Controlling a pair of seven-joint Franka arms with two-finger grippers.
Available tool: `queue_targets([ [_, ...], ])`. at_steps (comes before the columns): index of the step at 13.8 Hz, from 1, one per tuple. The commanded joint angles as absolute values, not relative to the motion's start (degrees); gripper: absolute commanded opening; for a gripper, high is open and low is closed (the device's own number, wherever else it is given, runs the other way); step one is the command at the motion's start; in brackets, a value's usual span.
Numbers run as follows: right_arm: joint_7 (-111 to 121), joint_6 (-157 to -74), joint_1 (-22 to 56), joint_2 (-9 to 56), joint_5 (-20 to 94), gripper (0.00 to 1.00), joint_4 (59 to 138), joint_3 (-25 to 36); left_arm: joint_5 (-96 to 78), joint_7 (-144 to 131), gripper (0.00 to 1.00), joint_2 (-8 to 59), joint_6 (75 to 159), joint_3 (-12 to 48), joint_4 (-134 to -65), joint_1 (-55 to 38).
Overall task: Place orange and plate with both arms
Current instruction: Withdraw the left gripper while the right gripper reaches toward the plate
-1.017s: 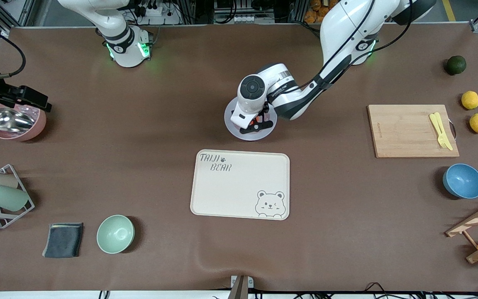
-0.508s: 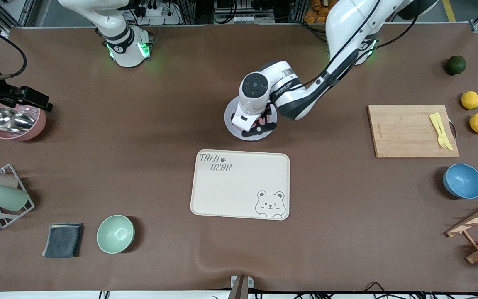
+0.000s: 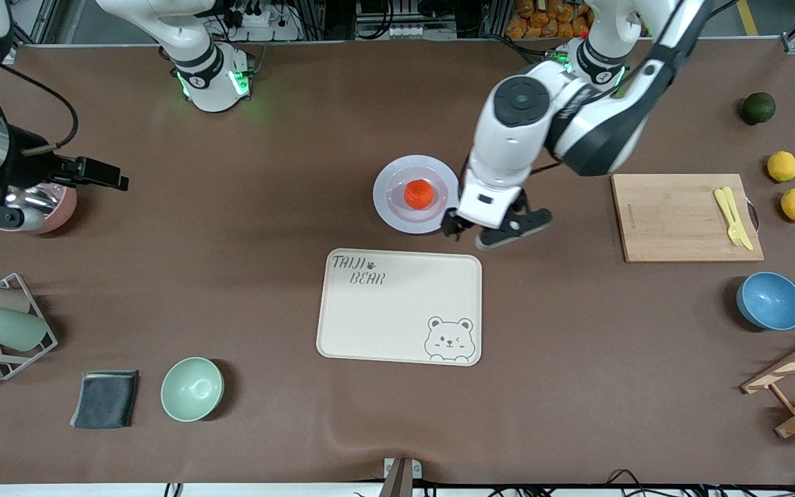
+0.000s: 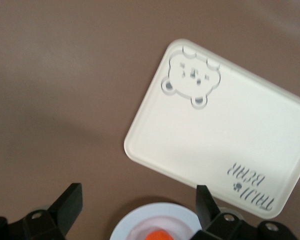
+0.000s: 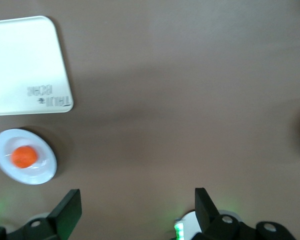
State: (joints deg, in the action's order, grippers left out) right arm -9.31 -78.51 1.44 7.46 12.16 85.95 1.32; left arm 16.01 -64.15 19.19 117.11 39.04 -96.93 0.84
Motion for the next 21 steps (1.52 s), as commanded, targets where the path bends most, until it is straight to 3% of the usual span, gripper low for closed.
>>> queue_targets([
  [1, -8.8, -80.9, -0.2, 6.9, 16.3, 1.00, 91.0, 1.0, 16.7, -59.5, 1.00, 19.6, 111.2, 39.4, -90.0, 3.3],
  [4, -8.6, -84.8, -1.4, 6.9, 25.9, 1.00, 98.2, 1.0, 14.9, -49.0, 1.00, 17.9, 107.9, 37.5, -86.8, 5.4],
  [11, -4.0, -94.5, 0.1, 7.4, 34.6, 1.00, 110.5, 0.8, 1.0, -18.8, 1.00, 8.9, 102.5, 14.2, -86.7, 2.6],
  [14, 1.8, -100.8, 1.7, 8.6, 40.5, 1.00, 115.9, 0.8, -4.5, -9.3, 1.00, 5.1, 95.6, 4.8, -86.7, 2.6],
  [18, 8.8, -112.3, 6.9, 11.5, 48.9, 1.00, 121.8, 0.7, -3.8, -6.6, 1.00, 1.2, 88.4, 2.0, -87.4, 2.9],
  [21, 14.0, -114.6, 9.6, 14.2, 55.0, 1.00, 123.7, 0.7, -3.7, -5.2, 1.00, -0.3, 87.7, 1.6, -88.2, 3.1],
])
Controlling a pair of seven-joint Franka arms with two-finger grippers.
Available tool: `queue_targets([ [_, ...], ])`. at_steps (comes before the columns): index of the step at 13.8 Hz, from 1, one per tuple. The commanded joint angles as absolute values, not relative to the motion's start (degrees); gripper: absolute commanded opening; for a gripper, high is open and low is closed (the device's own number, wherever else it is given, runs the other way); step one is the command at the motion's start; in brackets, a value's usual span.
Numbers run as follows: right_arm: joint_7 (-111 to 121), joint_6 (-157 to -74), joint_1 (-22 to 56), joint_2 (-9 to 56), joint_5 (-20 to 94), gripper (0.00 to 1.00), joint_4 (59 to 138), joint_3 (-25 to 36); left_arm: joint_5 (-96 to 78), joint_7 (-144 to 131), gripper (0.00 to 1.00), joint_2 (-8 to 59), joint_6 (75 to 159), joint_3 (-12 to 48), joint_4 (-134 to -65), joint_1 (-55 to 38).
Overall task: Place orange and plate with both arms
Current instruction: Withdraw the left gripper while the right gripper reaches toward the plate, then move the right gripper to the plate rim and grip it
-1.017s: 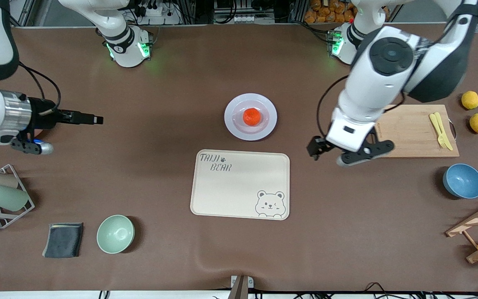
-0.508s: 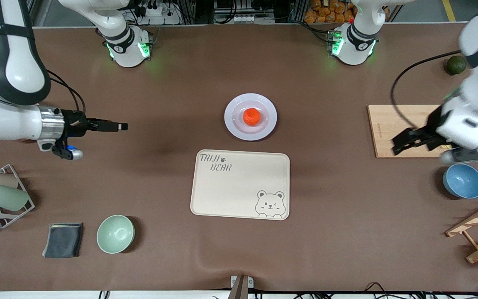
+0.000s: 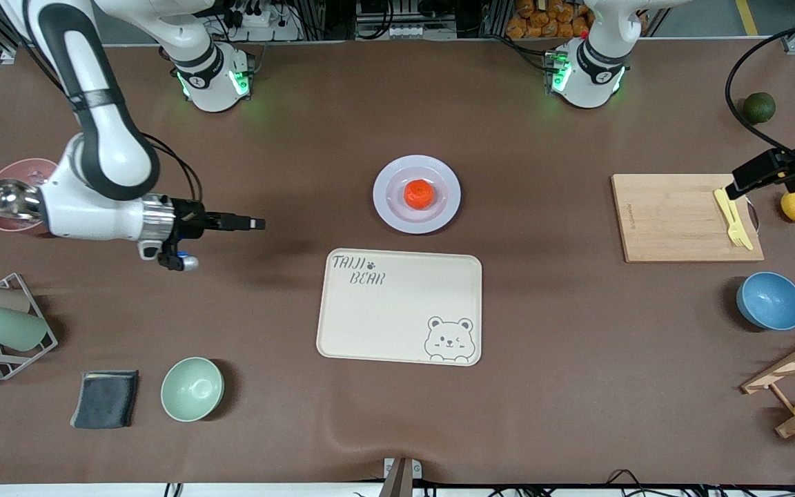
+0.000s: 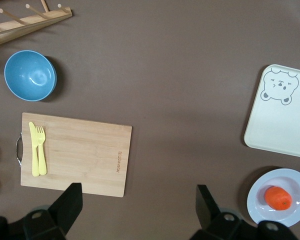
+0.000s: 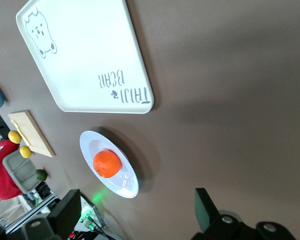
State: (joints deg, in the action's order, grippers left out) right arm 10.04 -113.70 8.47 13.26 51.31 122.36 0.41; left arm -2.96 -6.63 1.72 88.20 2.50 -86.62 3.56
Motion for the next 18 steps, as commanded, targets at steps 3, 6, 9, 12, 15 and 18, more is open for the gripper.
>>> queue_targets([
  [3, 17.9, -114.9, 11.1, 16.8, 58.2, 1.00, 123.9, 0.7, 0.3, -5.1, 1.00, -0.8, 87.8, 1.9, -88.4, 2.9],
  [6, 24.0, -119.4, 14.7, 18.0, 65.0, 1.00, 126.5, 0.6, 0.4, -5.2, 1.00, -0.4, 87.8, 2.2, -88.2, 2.9],
  [9, 28.0, -124.4, 20.5, 20.6, 72.1, 1.00, 127.4, 0.7, 0.4, -5.1, 1.00, -0.2, 87.8, 2.3, -88.2, 3.0],
  [12, 33.4, -126.3, 25.3, 24.0, 81.3, 1.00, 127.3, 0.7, 0.4, -5.1, 1.00, -0.2, 87.8, 2.3, -88.3, 3.0],
  [15, 37.0, -126.8, 26.8, 25.1, 84.6, 0.93, 127.3, 0.7, 0.4, -4.8, 1.00, -0.2, 87.5, 2.3, -88.4, 3.3],
  [18, 37.1, -126.8, 29.1, 26.0, 87.0, 0.90, 127.0, 0.7, 0.4, -4.9, 1.00, 0.3, 87.6, 2.3, -88.3, 3.0],
])
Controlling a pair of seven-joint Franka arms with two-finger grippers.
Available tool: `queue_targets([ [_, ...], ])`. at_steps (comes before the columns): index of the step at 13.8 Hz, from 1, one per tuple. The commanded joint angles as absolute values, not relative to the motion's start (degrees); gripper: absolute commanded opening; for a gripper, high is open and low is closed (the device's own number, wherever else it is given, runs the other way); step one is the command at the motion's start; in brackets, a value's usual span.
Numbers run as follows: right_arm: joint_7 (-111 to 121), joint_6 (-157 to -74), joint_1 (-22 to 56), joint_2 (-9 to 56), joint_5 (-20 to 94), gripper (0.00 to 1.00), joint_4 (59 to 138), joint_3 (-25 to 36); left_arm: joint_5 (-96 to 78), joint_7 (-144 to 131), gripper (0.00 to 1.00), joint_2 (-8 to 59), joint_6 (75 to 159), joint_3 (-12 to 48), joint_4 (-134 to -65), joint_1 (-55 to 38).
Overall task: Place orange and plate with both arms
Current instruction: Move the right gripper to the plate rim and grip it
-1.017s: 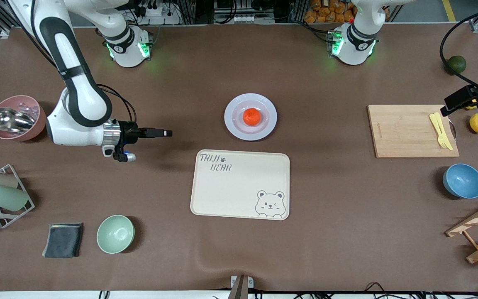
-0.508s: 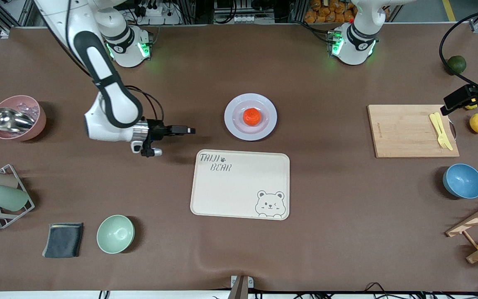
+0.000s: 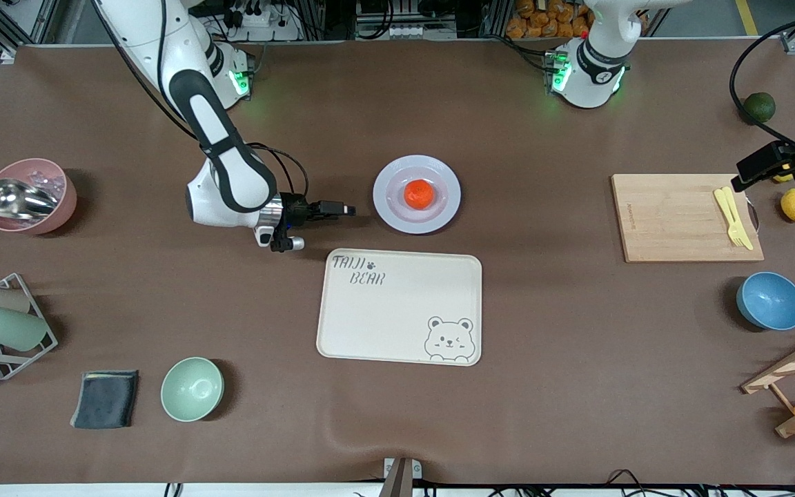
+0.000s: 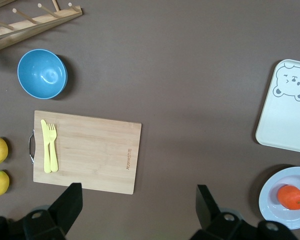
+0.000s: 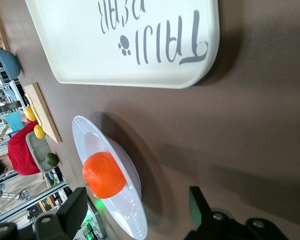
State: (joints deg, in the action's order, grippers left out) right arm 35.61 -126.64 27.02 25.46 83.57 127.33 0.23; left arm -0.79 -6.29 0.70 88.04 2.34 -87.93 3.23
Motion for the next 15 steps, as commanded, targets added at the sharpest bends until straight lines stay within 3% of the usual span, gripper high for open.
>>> queue_targets([
  [1, 37.2, -127.0, 30.3, 26.5, 88.9, 0.89, 126.8, 0.7, 0.4, -5.0, 1.00, 0.8, 87.6, 2.3, -88.1, 2.9],
  [6, 37.2, -131.7, 36.1, 27.9, 94.4, 0.84, 125.5, 0.7, 0.4, -5.1, 1.00, 0.7, 87.6, 2.3, -88.3, 3.0],
  [15, 37.1, -132.5, 37.3, 29.2, 94.7, 0.72, 125.3, 0.7, 0.4, -5.2, 1.00, 0.8, 87.5, 2.4, -88.6, 3.0],
])
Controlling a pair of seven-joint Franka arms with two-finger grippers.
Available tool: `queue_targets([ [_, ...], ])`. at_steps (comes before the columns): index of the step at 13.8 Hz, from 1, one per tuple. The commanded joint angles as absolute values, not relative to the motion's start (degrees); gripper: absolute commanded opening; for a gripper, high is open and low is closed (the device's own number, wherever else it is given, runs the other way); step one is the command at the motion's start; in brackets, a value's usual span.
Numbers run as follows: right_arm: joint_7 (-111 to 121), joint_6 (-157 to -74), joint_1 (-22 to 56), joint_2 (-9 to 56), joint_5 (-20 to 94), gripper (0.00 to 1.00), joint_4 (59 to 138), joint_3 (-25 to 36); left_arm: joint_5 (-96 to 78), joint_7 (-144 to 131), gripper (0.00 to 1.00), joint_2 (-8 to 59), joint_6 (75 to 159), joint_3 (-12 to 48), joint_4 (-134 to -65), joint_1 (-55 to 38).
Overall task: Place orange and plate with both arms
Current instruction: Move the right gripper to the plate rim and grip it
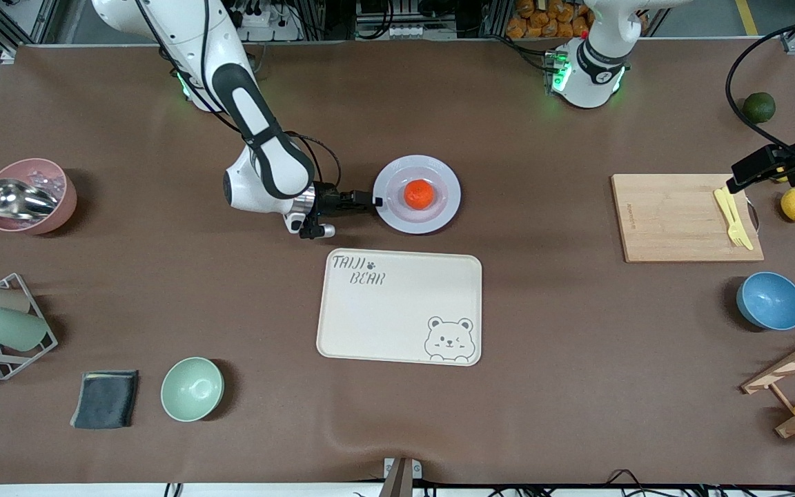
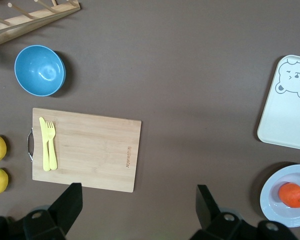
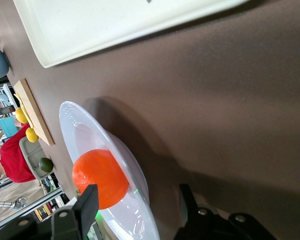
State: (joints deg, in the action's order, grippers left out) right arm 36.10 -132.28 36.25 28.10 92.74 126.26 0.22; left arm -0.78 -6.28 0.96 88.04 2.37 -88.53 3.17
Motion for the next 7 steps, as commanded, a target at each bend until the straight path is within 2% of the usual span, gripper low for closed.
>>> queue_targets([
  [1, 37.2, -132.4, 37.3, 29.3, 94.7, 0.72, 125.3, 0.7, 0.4, -5.2, 1.00, 0.8, 87.5, 2.4, -88.6, 3.0],
  [2, 37.2, -132.3, 37.4, 29.3, 94.7, 0.72, 125.3, 0.7, 0.4, -5.2, 1.00, 0.9, 87.5, 2.4, -88.6, 3.0],
  [4, 38.1, -131.3, 37.0, 29.4, 94.7, 0.66, 125.4, 0.6, 0.4, -5.2, 1.00, 0.9, 87.5, 2.4, -88.6, 3.0],
  [7, 42.7, -125.5, 36.0, 30.7, 98.2, 0.66, 125.5, 0.7, 0.4, -5.3, 1.00, 1.0, 87.6, 2.4, -88.6, 2.9],
])
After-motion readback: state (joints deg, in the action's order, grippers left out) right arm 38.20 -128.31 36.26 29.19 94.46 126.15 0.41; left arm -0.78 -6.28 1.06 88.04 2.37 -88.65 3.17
